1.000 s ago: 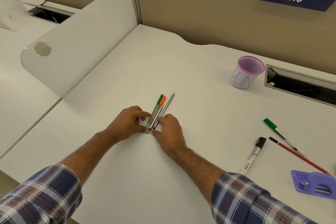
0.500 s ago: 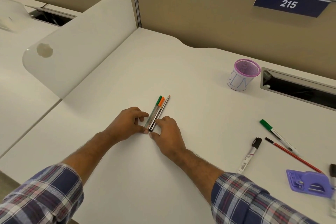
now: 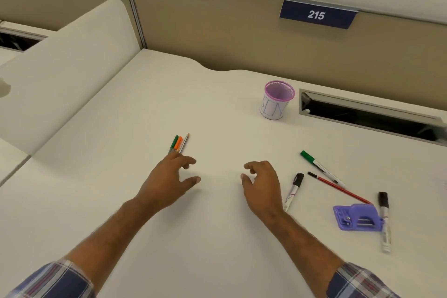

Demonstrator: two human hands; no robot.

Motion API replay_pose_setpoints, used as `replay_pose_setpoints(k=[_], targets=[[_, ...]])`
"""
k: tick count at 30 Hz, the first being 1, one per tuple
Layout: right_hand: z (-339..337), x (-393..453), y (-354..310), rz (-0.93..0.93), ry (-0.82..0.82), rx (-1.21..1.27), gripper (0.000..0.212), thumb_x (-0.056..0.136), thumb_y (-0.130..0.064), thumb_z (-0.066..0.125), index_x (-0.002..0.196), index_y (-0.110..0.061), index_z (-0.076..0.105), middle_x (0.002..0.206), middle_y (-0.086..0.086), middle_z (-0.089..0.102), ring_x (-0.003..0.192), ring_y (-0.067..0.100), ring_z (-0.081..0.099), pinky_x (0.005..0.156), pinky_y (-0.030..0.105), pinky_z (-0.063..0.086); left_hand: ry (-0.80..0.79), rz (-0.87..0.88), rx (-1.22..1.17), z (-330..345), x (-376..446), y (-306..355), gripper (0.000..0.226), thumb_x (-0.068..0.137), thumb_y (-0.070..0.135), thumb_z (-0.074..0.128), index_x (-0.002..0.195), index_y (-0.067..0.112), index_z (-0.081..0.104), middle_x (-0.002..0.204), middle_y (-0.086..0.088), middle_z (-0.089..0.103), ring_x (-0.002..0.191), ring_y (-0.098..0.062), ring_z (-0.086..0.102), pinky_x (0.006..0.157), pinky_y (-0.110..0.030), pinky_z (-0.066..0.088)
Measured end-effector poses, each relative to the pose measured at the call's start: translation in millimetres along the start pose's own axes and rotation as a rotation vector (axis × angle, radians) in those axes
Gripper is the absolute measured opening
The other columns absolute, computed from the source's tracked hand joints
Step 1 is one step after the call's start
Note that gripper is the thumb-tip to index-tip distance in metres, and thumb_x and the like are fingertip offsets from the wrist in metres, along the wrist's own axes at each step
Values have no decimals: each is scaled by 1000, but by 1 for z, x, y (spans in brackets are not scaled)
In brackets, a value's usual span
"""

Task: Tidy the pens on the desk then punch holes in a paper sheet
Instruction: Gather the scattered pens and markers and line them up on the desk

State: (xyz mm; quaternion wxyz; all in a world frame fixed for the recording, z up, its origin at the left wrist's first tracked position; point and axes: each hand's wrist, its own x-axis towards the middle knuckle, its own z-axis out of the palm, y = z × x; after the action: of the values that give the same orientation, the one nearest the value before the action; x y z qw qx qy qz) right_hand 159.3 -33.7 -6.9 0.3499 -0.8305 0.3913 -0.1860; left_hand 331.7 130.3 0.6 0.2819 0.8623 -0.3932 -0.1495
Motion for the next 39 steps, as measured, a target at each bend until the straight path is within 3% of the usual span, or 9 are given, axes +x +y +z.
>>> replay_pose_setpoints(k=[4,8,15,20,23,26,33,36,39], targets=[[-27,-14,26,188,64,-210,41,88,-20,65,126,-14,52,124,6,50,121,25,47,95,33,46,-24,51,-27,30,1,32,32,85,42,72,115,33,65,96,21,53,78,1,53,68,-10,35],[-45,-28,41,358,115,-267,63,84,-27,70,136,-11,39,128,9,48,114,27,51,90,35,47,-33,65,-18,56,2,60,27,88,38,68,113,29,67,95,18,55,79,-4,51,70,-14,36],[-58,-34,61,427,77,-121,35,86,-13,64,119,-9,51,109,8,63,99,28,62,83,34,48,-90,49,-102,85,-8,100,23,90,37,66,111,28,67,94,16,58,81,-4,51,74,-18,37],[-68,-35,59,384,113,152,14,82,-8,69,91,-18,64,79,-3,65,75,18,62,72,32,52,-115,19,-170,97,-20,127,28,95,42,57,116,26,66,98,15,64,84,-5,56,79,-19,42],[-77,-40,51,354,116,304,22,83,-10,72,83,-30,62,79,-7,68,77,16,66,71,27,55,-135,-43,-302,100,-25,147,36,97,48,51,119,22,64,99,8,68,86,-10,62,80,-24,49],[-80,-51,42,285,81,420,15,83,-15,72,84,-29,67,80,-3,72,74,15,69,69,28,59,-212,-172,-596,103,-30,163,32,98,47,50,111,21,65,96,2,72,85,-19,70,81,-37,59],[-92,-71,38,173,20,444,25,89,-17,66,82,-40,70,81,-19,73,81,3,69,65,14,55,-275,-282,-822,106,-38,176,23,103,24,50,100,8,66,98,-12,74,86,-27,74,79,-44,62],[-106,-71,51,222,108,352,15,89,-20,66,85,-35,68,82,-20,69,81,7,67,75,20,56,-262,-328,-823,107,-37,181,24,102,25,50,99,6,65,91,-12,68,82,-26,68,78,-40,62],[-128,-73,78,291,272,332,9,88,-11,65,89,-19,70,85,-13,68,83,10,66,77,23,54,-247,-360,-876,110,-38,182,23,102,22,46,102,7,64,85,-8,61,76,-22,59,73,-37,58]])
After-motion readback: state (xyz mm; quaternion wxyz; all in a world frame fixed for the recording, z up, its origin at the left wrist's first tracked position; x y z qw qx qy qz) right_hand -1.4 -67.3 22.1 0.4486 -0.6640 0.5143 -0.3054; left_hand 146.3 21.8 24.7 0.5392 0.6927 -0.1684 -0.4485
